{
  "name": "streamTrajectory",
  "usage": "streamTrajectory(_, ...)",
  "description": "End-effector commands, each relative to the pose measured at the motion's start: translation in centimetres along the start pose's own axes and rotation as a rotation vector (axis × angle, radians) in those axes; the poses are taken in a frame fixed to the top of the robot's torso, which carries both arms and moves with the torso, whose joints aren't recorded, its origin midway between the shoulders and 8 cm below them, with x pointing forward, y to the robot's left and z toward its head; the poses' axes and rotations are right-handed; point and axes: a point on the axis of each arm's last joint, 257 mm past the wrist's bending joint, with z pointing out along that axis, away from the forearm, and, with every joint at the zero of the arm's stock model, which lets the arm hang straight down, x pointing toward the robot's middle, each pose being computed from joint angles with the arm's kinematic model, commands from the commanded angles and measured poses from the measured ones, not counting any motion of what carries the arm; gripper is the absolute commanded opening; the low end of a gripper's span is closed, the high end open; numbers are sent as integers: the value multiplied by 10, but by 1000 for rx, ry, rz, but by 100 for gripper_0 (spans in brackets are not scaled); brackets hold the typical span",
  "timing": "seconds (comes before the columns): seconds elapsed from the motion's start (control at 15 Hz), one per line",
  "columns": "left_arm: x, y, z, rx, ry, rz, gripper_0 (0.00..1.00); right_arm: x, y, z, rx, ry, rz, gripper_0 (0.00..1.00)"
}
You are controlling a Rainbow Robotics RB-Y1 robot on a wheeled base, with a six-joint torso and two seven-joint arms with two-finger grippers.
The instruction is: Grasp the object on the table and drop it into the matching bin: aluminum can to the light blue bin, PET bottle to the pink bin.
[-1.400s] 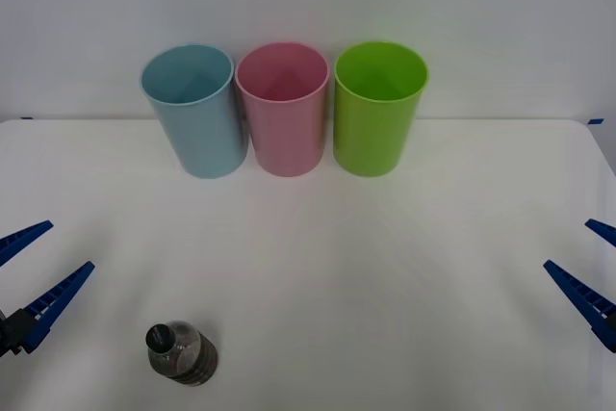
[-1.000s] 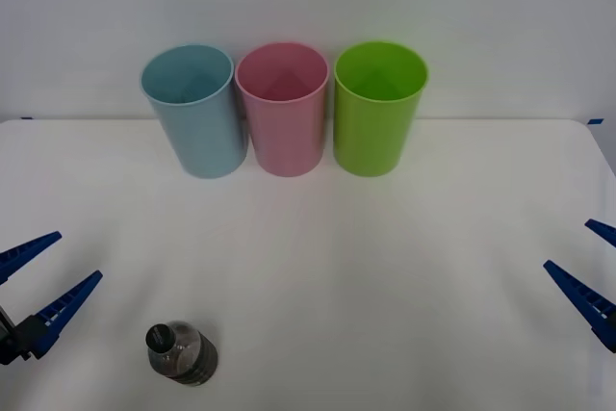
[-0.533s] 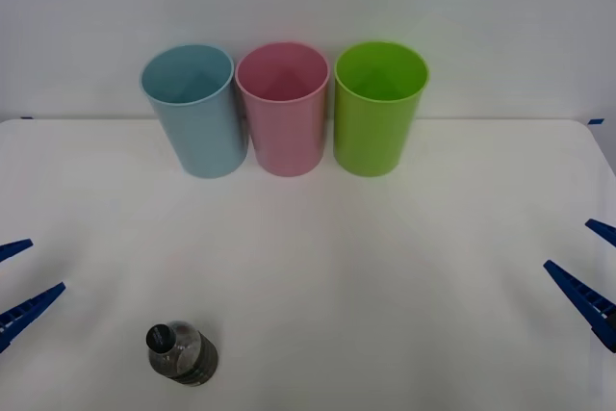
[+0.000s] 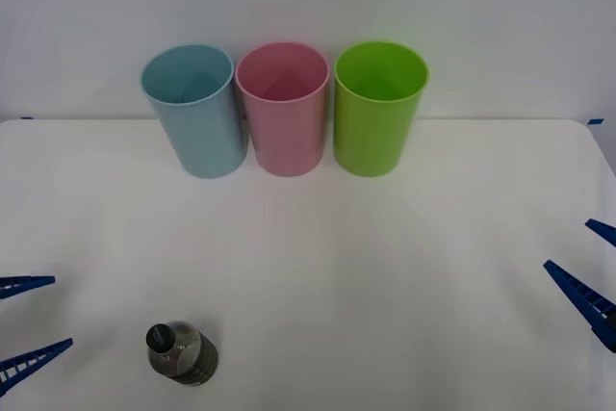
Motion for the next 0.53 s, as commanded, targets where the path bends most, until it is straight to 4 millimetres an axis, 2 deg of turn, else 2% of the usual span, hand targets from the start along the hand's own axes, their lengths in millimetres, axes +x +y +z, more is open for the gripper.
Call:
streamTrajectory(0.07,10,-22,5,108,38,15,100,0,0,0,0,0,0,100)
streamTrajectory(0.53,25,-68,31,263,14,-73,100,0,0,0,0,0,0,100)
